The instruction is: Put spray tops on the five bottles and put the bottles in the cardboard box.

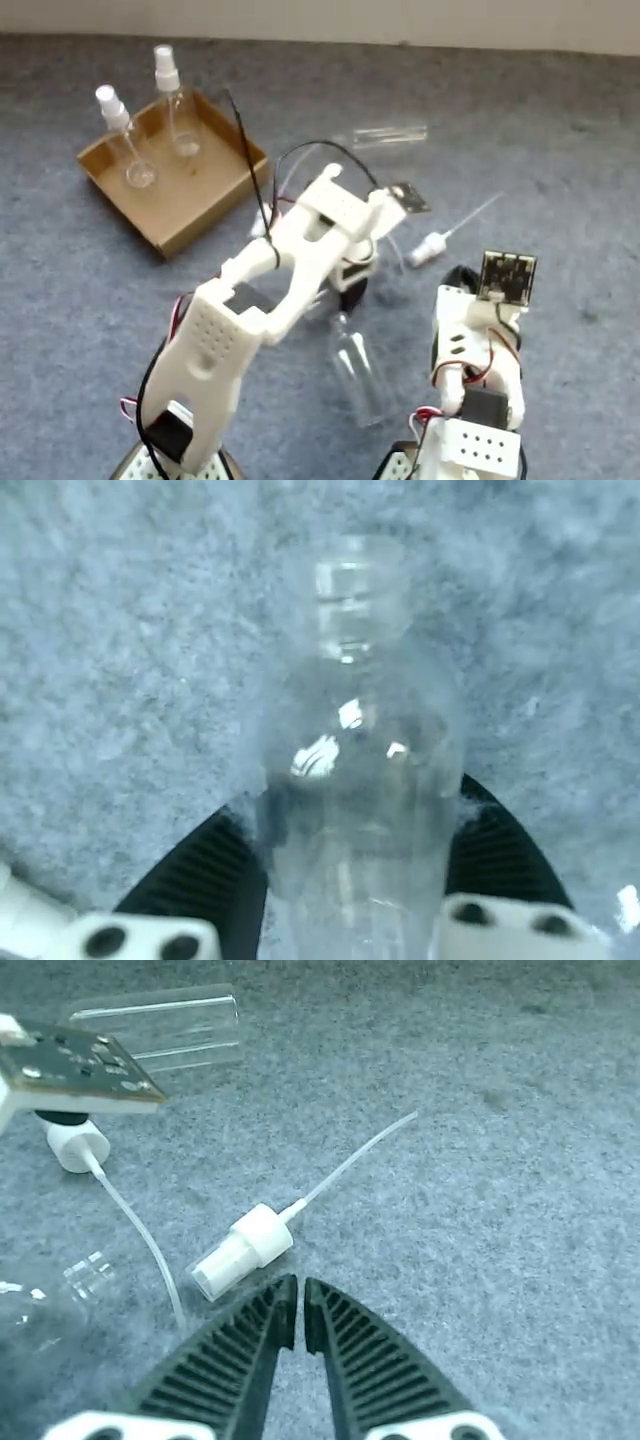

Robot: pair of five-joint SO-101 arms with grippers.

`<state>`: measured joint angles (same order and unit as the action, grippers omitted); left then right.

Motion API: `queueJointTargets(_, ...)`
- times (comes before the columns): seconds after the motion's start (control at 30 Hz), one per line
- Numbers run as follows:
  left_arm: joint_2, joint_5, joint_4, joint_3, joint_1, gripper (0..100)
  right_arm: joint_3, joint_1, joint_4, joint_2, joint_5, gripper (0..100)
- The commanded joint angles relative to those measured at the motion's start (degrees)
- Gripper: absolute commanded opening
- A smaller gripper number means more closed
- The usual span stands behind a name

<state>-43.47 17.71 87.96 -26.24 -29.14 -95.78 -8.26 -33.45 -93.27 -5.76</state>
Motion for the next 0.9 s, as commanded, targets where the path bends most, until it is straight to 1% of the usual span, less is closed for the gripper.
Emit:
queueJointTargets(0.0,0.31,0.62,-1.23,-0.75,-0.48,4,-4.88,-0.48,1.63,-0.57,-0.7,1.9)
queueJointTargets(0.17,0.57,0.62,-1.23,-0.92,-0.48,5,-4.88,-0.48,1.63,-0.57,-0.7,1.9)
queueJointTargets(0.27,3.3,0.62,-1.14,-2.15,-0.4,5,-4.88,-0.48,1.63,-0.57,-0.7,1.9)
queueJointTargets(0.47,12.88,0.62,5.54,-5.49,-0.22,5,-4.88,-0.48,1.63,-0.57,-0.79,1.9)
queueJointTargets(0.63,20.09,0.44,10.73,-5.41,0.04,5,-4.88,-0.48,1.63,-0.57,-0.79,1.9)
queueJointTargets(0.87,28.62,0.26,11.78,-5.23,0.04,5,-4.88,-0.48,1.63,-0.57,-0.79,1.9)
